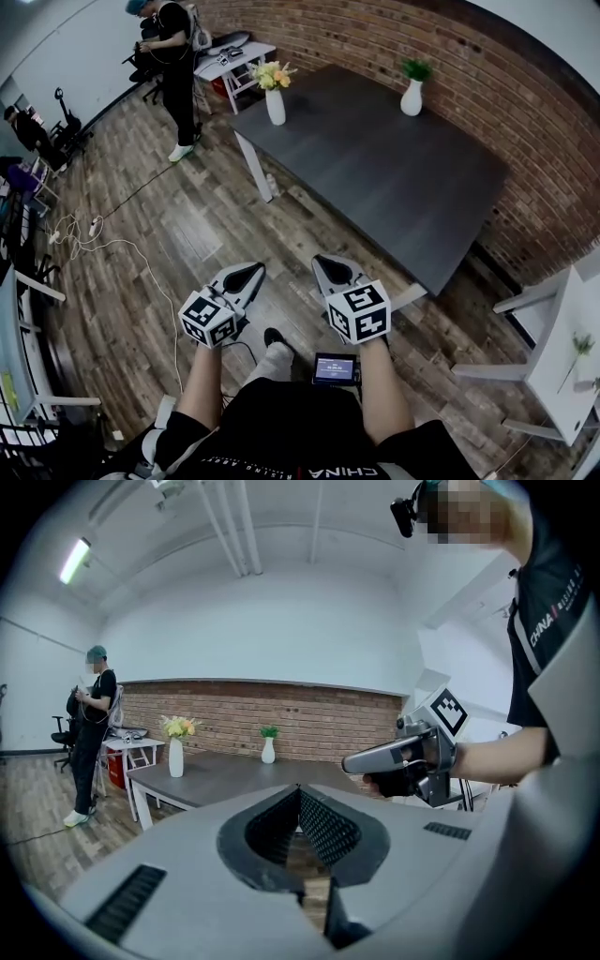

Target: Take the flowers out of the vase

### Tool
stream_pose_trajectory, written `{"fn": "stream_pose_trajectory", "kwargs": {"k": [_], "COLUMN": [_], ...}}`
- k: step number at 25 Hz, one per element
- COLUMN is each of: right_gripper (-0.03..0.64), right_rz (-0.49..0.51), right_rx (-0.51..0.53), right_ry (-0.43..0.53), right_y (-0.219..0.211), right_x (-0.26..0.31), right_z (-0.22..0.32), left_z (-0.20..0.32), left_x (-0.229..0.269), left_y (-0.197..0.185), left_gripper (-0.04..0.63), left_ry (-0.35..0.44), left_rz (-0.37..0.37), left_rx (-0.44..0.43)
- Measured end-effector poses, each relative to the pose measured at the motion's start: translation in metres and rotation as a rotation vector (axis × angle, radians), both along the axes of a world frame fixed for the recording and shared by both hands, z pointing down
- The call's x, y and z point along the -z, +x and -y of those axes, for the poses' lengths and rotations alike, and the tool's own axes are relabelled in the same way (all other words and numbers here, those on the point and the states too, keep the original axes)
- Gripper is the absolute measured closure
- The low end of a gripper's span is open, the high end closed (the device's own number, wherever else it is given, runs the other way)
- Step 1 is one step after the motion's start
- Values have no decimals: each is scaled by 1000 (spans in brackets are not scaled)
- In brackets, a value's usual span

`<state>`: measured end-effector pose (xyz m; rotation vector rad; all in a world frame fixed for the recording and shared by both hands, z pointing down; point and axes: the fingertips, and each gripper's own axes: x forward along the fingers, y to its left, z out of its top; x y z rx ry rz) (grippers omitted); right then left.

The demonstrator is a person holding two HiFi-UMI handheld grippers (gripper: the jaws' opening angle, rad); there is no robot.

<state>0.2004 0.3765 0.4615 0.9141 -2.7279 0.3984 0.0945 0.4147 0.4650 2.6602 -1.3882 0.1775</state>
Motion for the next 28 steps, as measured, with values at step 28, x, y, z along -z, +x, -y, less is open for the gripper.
{"fn": "stream_pose_trajectory", "kwargs": {"k": [28], "right_gripper": [611], "right_rz": [-50], "right_rx": [-96], "right_ry": [-58], "right_y": [-182], "right_x": [-18], "right_z": [264], "left_z": [269], "left_x": [-27], "left_y": [-182], "left_gripper": [591], "left_ry": [-43], "left_rz": [-36], "left_rx": [-75]}}
